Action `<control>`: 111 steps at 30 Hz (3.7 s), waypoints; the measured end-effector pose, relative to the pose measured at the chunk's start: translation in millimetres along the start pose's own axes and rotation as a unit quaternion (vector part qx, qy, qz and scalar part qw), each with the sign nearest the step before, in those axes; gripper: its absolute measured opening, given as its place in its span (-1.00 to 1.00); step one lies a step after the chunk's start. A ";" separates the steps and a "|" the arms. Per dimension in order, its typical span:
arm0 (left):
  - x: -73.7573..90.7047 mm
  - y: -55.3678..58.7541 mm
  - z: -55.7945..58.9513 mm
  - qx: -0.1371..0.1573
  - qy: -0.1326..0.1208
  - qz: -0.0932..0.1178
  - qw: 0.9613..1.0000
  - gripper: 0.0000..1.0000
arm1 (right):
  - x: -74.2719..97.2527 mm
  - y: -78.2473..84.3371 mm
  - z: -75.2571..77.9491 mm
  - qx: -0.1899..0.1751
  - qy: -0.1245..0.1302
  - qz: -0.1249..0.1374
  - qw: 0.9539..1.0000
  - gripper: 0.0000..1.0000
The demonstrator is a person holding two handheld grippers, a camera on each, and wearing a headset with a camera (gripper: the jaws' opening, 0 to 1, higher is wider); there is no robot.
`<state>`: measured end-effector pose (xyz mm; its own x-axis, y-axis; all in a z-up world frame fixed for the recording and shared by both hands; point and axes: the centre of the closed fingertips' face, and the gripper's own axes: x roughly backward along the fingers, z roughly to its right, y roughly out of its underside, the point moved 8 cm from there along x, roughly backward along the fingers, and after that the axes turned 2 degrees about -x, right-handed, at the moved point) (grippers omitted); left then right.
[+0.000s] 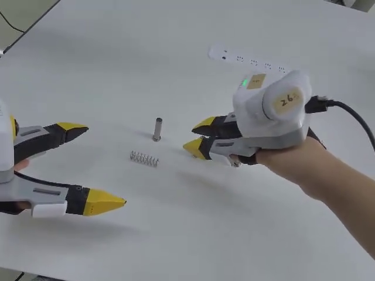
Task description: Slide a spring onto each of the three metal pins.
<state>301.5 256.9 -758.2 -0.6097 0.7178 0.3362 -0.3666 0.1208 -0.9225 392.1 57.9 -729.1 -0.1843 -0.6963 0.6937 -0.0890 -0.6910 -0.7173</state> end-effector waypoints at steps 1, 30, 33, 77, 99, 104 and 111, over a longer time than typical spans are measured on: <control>0.0 -0.3 0.1 0.000 0.000 0.001 1.000 0.96 | -2.2 -1.2 -1.5 0.004 -0.003 -0.001 1.000 -0.65; 2.5 0.2 0.1 -0.001 0.001 -0.004 1.000 0.94 | -55.8 -14.9 -19.3 0.054 -0.062 -0.047 0.996 -0.70; 1.8 0.5 0.7 -0.002 0.002 -0.005 1.000 0.93 | -60.3 -11.8 -19.7 0.054 -0.064 -0.054 0.995 -0.70; 2.3 6.7 3.9 0.004 0.009 -0.018 1.000 0.88 | -87.6 11.2 -21.6 0.023 -0.062 -0.078 0.995 -0.84; -14.6 -4.9 11.0 -0.010 0.034 -0.016 0.999 0.81 | -35.9 -2.3 -25.5 0.051 -0.062 -0.035 0.996 -0.85; -19.8 -7.7 13.5 -0.013 0.044 -0.015 0.999 0.75 | -24.9 -1.3 -27.7 0.065 -0.060 -0.034 0.996 -0.85; -31.5 -13.5 15.7 -0.024 0.060 -0.013 0.998 0.69 | -11.2 1.7 -31.2 0.083 -0.061 -0.039 0.994 -0.85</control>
<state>314.5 222.0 -753.4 -0.5108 0.7910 0.3368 -0.3443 0.1708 -0.9232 363.5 70.6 -740.2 -0.0628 -0.6499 0.7574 0.0661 -0.7599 -0.6466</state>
